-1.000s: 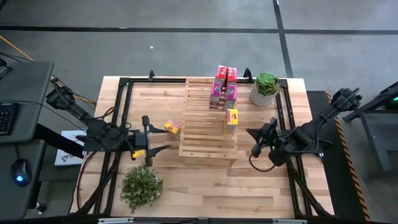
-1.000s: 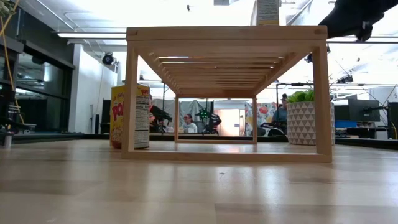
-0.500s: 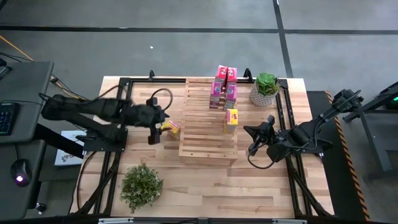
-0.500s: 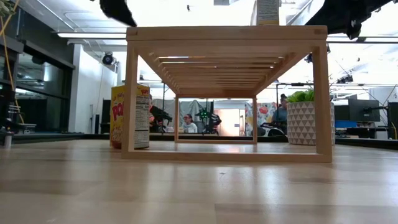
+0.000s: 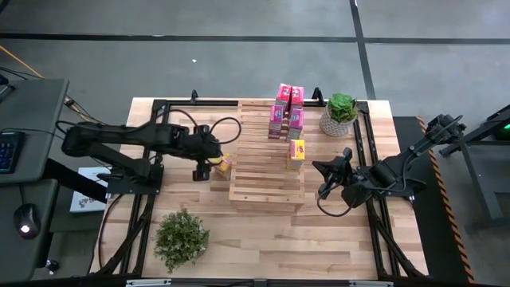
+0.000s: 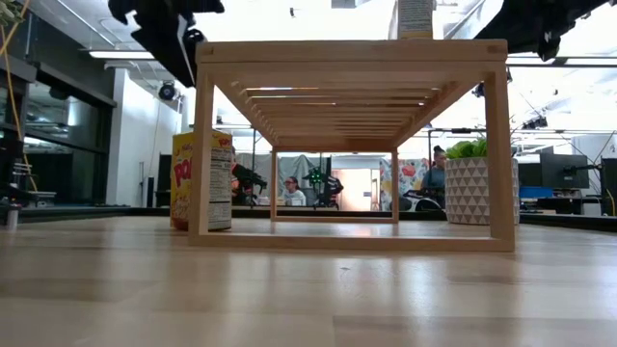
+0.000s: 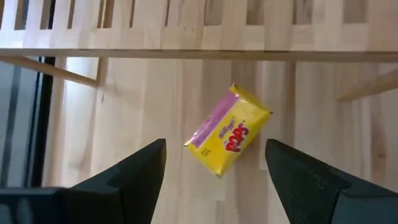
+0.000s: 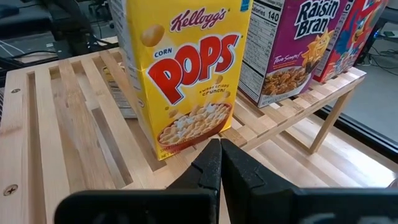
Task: Stack cereal on shelf
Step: Put the yellow cereal box on the shelf aligned with the other yellow cereal box
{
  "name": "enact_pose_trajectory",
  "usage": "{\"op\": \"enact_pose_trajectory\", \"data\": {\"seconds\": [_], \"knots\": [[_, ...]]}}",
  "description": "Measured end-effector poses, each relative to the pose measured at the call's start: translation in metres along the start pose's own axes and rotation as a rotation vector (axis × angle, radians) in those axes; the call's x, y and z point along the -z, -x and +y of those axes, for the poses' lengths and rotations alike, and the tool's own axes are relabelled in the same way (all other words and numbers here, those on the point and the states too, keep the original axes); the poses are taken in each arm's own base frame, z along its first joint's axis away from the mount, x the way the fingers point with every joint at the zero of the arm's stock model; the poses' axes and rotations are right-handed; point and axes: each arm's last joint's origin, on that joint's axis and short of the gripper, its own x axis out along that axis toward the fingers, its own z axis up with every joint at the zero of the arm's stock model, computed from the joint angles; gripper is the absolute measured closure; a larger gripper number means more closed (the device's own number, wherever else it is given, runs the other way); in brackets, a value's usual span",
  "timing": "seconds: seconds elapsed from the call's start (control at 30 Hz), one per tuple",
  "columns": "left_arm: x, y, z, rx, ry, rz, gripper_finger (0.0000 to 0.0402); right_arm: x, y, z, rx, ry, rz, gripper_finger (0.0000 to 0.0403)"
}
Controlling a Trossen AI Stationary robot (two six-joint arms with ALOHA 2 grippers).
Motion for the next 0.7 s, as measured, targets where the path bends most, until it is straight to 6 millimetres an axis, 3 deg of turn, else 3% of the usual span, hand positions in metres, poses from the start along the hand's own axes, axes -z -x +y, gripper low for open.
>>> {"op": "enact_pose_trajectory", "data": {"seconds": [0.57,0.7], "knots": [[-0.012,-0.026,-0.005,-0.010,-0.115,0.032,0.0133,0.000,0.000,0.000,0.010,-0.012,-0.009,0.0403],[-0.013,-0.034,-0.006,-0.006,-0.132,0.064,0.0108,0.000,0.000,0.000,0.010,-0.018,-0.009,0.0403]]}}
